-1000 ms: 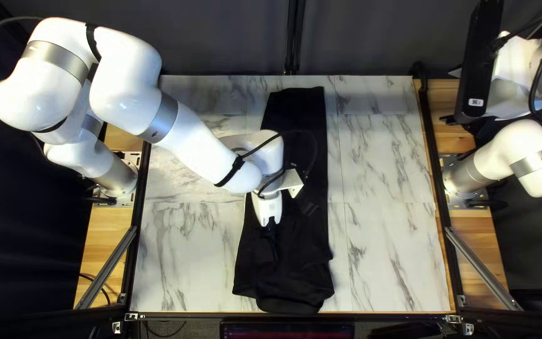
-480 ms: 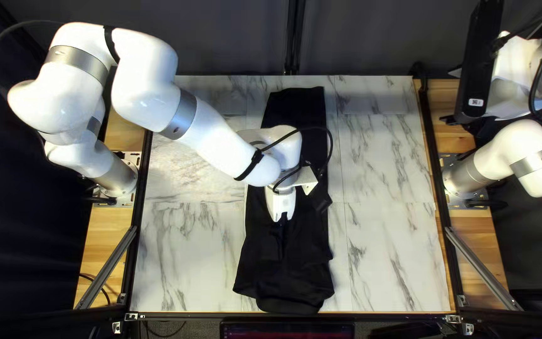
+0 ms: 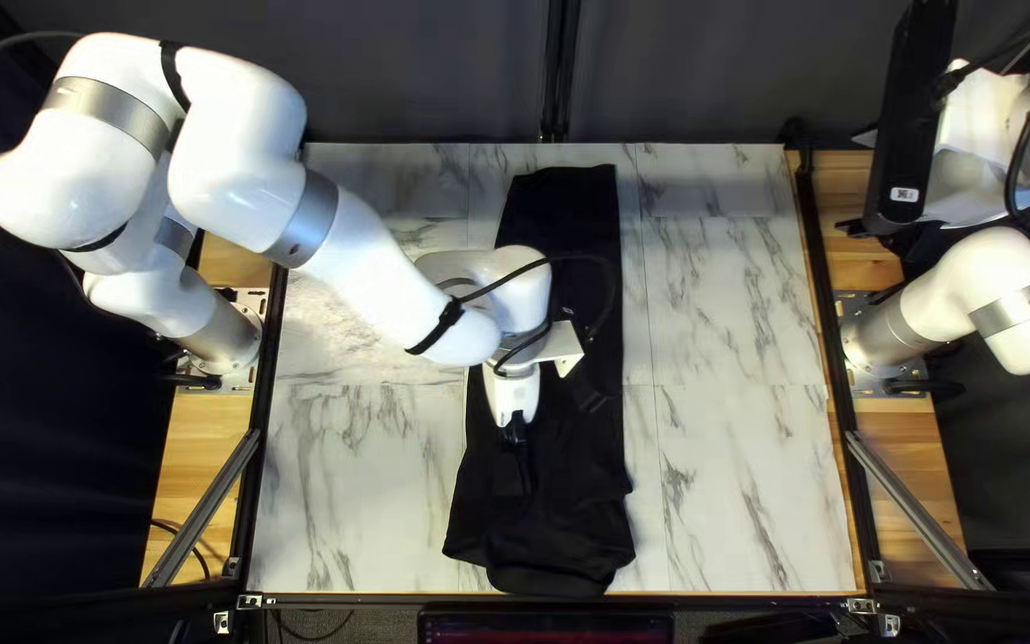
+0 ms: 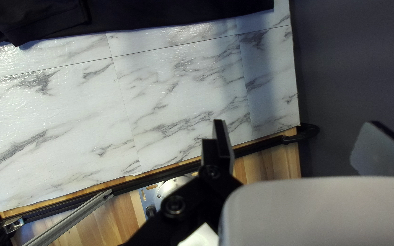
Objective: Fold t-shirt
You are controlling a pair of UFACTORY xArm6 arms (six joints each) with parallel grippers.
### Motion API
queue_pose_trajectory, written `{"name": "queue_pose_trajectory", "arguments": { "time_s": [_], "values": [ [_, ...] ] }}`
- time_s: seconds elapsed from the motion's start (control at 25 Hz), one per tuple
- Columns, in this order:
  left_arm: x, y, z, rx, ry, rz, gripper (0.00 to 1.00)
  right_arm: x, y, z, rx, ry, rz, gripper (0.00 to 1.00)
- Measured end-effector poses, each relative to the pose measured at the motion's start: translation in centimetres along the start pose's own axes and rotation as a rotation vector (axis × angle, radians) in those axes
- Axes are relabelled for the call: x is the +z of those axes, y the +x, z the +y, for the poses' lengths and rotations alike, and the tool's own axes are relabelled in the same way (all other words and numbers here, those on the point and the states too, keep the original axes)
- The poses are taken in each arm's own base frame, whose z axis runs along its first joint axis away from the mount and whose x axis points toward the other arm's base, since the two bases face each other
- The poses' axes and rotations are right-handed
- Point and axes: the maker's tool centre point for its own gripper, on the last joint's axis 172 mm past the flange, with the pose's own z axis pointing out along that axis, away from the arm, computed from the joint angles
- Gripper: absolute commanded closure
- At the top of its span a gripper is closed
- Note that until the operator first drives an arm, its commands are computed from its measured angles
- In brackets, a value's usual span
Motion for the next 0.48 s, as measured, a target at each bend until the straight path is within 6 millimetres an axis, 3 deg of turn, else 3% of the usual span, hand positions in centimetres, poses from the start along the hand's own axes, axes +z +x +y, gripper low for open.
{"name": "queue_pose_trajectory", "arguments": {
  "time_s": [0.2,0.48],
  "values": [
    [0.5,-0.4,-0.1,-0.003,-0.03,0.028,0.0,0.0,0.0,0.0,0.0,0.0,0.0,0.0],
    [2.2,-0.4,1.9,0.018,-0.082,0.078,0.0,0.0,0.0,0.0,0.0,0.0,0.0,0.0]
  ]
}}
